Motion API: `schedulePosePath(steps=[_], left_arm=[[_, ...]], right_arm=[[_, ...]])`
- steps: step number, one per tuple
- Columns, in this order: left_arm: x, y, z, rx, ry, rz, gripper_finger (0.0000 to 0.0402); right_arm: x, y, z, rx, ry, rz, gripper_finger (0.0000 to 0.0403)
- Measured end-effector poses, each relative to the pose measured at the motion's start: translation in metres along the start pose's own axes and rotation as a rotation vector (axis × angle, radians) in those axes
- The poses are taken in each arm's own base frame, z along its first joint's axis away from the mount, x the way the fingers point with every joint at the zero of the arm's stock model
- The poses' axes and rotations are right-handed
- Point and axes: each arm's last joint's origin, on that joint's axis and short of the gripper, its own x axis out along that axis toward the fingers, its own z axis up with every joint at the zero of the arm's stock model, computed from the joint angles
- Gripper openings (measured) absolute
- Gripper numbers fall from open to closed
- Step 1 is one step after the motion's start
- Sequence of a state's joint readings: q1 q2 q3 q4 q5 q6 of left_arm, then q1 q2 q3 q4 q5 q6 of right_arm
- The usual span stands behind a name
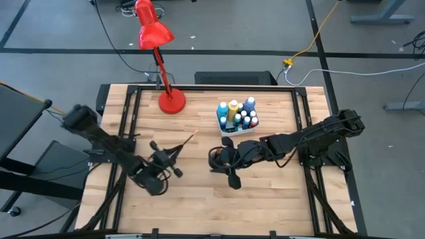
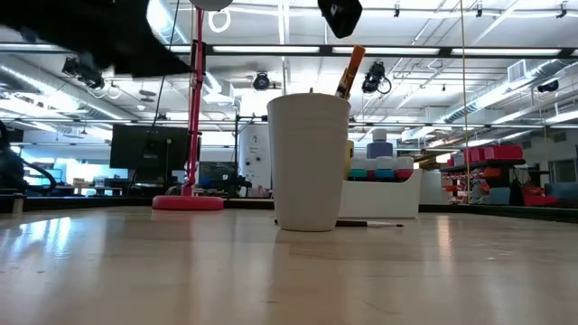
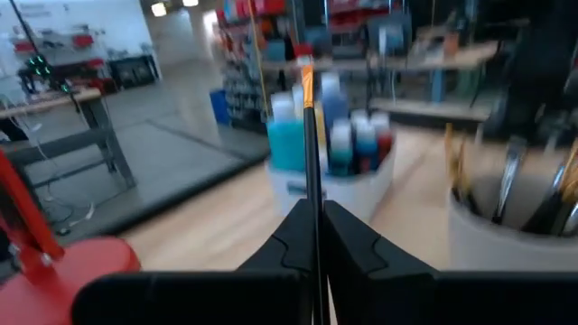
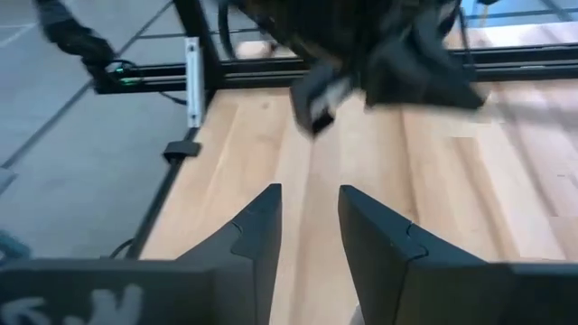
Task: Pick & Place Paint Supplies
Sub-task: Put the gold paint brush into the white cup
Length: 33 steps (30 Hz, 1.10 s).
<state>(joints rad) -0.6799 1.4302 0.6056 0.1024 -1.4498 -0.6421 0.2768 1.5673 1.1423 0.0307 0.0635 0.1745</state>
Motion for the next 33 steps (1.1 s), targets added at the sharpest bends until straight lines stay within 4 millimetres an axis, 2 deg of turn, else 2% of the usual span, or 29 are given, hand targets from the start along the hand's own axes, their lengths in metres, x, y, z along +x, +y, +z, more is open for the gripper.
schedulePosePath(steps=[6,11,16,21,25,33], left_arm=[[-0.029,0.002,0.036,-0.052,-0.067,-0.05,0.0014],[-0.039,-0.001,0.051,-0.05,-0.077,-0.09,0.0014],[-0.039,-0.004,0.059,-0.065,-0.08,-0.165,0.0014],[-0.04,-0.005,0.063,-0.07,-0.086,-0.204,0.0014],[-0.04,-0.005,0.063,-0.063,-0.087,-0.219,0.0014],[-0.04,-0.005,0.063,-0.063,-0.087,-0.224,0.0014]], right_arm=[[0.0,0.0,0.002,-0.01,-0.022,0.001,0.0121],[0.0,0.0,0.018,-0.031,-0.199,-0.046,0.0121],[0.012,-0.002,0.026,0.038,-0.384,-0.08,0.0121],[0.036,-0.007,0.008,0.067,-0.361,-0.113,0.0121],[0.05,-0.012,0.002,0.114,-0.42,-0.183,0.0121],[0.05,-0.019,0.01,0.037,-0.54,-0.148,0.0121]])
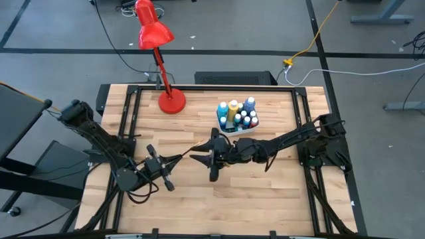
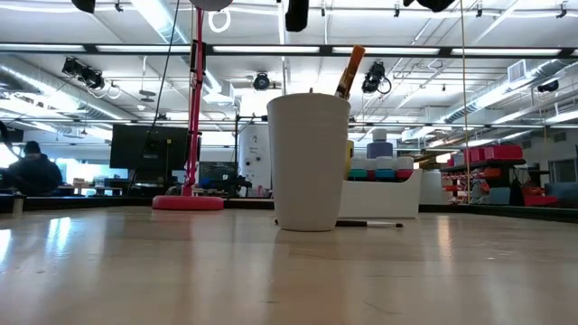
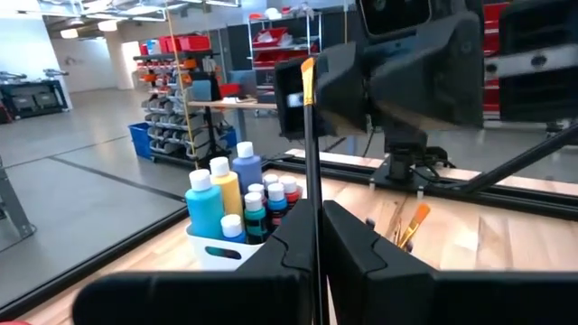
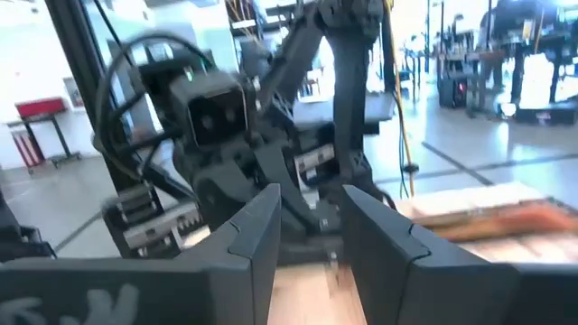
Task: Pick & Place Paint Supplies
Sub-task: Put the gold paint brush into the white cup
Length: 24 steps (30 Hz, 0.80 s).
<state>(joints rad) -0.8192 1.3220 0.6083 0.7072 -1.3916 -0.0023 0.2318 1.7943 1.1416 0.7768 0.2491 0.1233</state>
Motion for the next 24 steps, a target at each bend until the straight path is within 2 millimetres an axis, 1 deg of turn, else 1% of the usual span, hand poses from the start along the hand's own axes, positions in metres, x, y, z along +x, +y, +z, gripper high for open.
schedulePosePath(steps=[6,10,13,15,17,19,21,24], left_arm=[[0.0,0.0,0.0,0.0,0.0,-0.016,0.0014],[0.0,-0.001,0.0,0.001,0.0,-0.018,0.0014],[0.0,-0.001,0.0,-0.001,0.0,-0.02,0.0014],[0.0,-0.001,0.0,-0.001,0.0,-0.02,0.0014],[0.0,-0.001,0.0,-0.001,0.0,-0.02,0.0013],[0.0,-0.001,0.0,-0.002,0.0,-0.019,0.0013],[0.0,-0.001,0.0,-0.003,0.0,-0.019,0.0013],[0.0,-0.001,0.0,-0.002,0.0,-0.028,0.0013]], right_arm=[[0.002,-0.008,0.003,0.039,-0.019,-0.009,0.0121],[0.002,-0.008,0.002,0.046,-0.005,-0.003,0.0121],[0.002,-0.005,0.0,0.052,0.026,0.113,0.0121],[0.001,-0.002,-0.002,0.088,0.058,0.198,0.0121],[0.0,0.001,-0.005,0.123,0.097,0.221,0.0121],[0.0,0.0,-0.009,0.138,0.126,0.174,0.0121],[0.0,-0.004,-0.012,0.139,0.149,0.076,0.0121],[0.001,-0.012,-0.012,0.113,0.136,-0.041,0.0121]])
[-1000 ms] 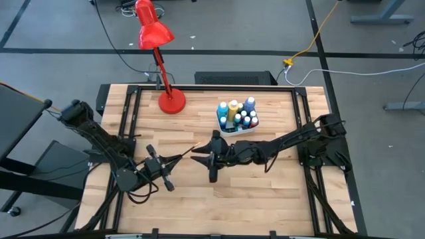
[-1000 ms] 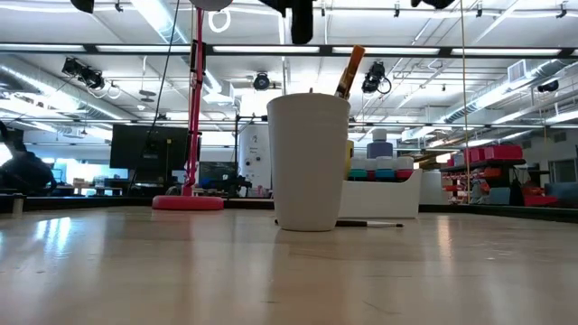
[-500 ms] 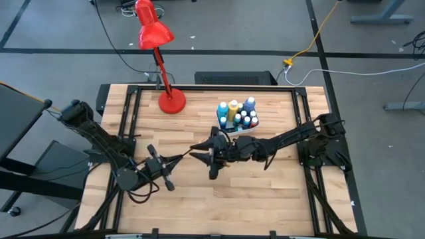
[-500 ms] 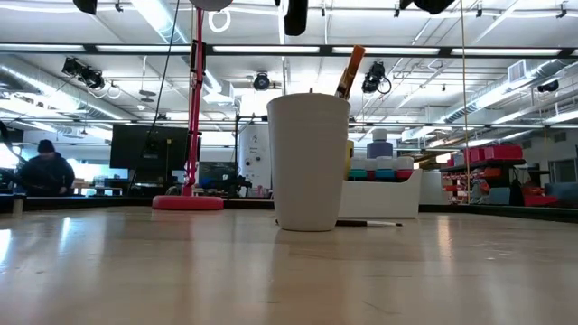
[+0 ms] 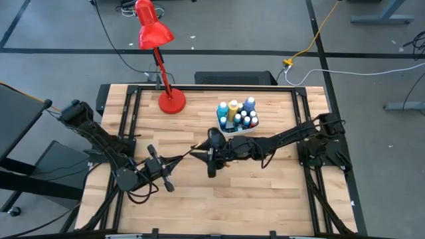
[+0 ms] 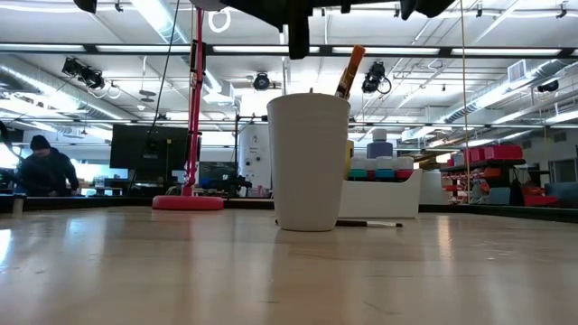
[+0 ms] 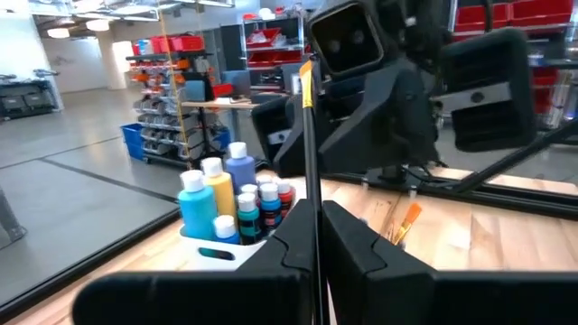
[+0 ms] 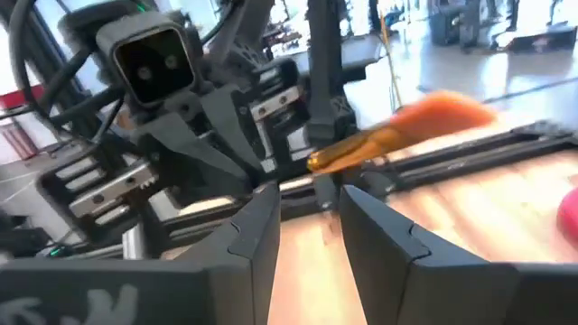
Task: Pick & Place Paint Supplies
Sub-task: Put the gold paint brush into the white cup
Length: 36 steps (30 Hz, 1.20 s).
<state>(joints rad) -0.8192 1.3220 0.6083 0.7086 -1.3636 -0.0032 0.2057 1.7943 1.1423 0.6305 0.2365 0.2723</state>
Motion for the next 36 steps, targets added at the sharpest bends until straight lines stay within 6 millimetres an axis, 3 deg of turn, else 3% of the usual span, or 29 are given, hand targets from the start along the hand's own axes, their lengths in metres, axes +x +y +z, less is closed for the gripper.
schedulePosePath(steps=[3,8,18,22,28,36], left_arm=[[0.0,0.0,0.0,-0.004,-0.001,0.005,0.0013],[0.0,0.0,0.0,-0.001,0.0,0.001,0.0013],[0.0,0.0,0.0,-0.001,0.0,-0.01,0.0012],[0.001,0.0,0.0,0.0,0.0,-0.01,0.0014],[0.001,-0.001,-0.001,0.012,0.003,-0.044,0.0019],[0.001,-0.003,-0.002,0.023,0.007,-0.093,0.0031]], right_arm=[[0.001,-0.004,0.004,-0.019,-0.032,-0.011,0.0121],[0.002,-0.004,0.01,-0.031,-0.052,0.124,0.0121],[0.002,-0.009,0.013,-0.035,-0.084,0.057,0.012],[0.002,-0.009,0.013,-0.038,-0.086,0.08,0.0095],[0.002,-0.007,0.014,-0.057,-0.086,0.113,0.0016],[0.001,-0.005,0.014,-0.057,-0.063,0.181,0.0027]])
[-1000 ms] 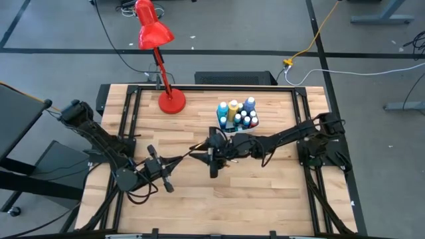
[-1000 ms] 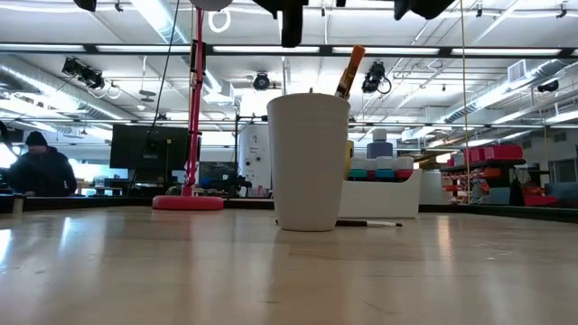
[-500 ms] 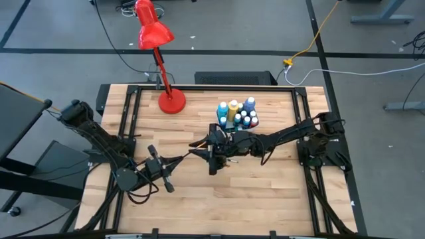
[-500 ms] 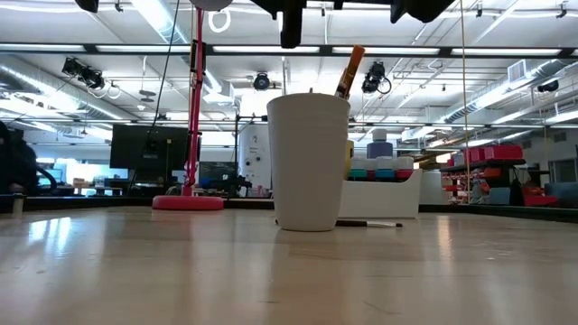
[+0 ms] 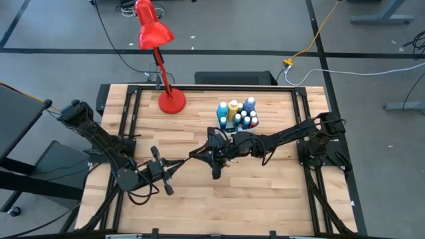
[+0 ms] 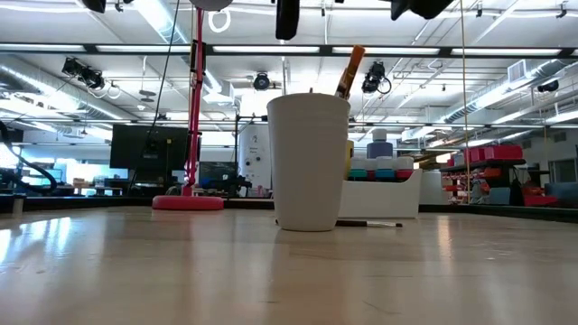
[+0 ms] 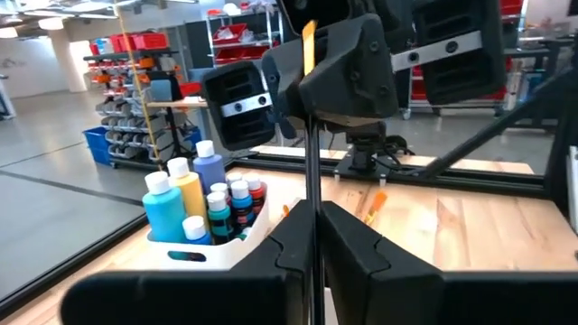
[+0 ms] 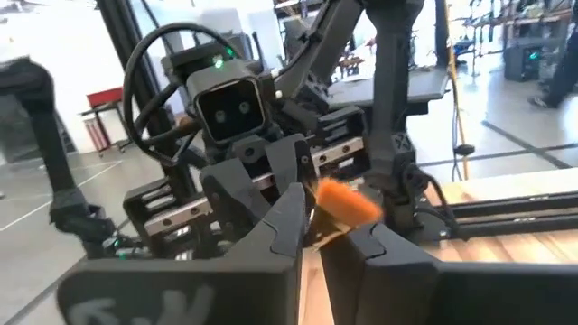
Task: Pick & Place Paint Supplies
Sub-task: Put the gold paint brush into the white cup
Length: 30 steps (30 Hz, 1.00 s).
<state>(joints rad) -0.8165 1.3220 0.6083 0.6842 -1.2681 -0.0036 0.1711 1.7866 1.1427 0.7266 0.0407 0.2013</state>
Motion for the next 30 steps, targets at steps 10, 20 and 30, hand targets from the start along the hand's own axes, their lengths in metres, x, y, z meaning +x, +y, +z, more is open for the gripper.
schedulePosePath(steps=[10,20,30], left_arm=[[0.0,0.0,-0.001,-0.001,0.004,-0.009,0.0033],[0.0,0.0,-0.002,-0.014,0.007,-0.007,0.0034],[0.0,0.0,-0.002,-0.019,0.008,-0.008,0.0034]], right_arm=[[-0.043,0.005,0.041,-0.011,0.259,-0.088,0.0016],[-0.101,0.008,0.05,-0.021,0.567,-0.403,0.0015],[-0.079,0.007,0.019,0.011,0.649,-0.344,0.0019]])
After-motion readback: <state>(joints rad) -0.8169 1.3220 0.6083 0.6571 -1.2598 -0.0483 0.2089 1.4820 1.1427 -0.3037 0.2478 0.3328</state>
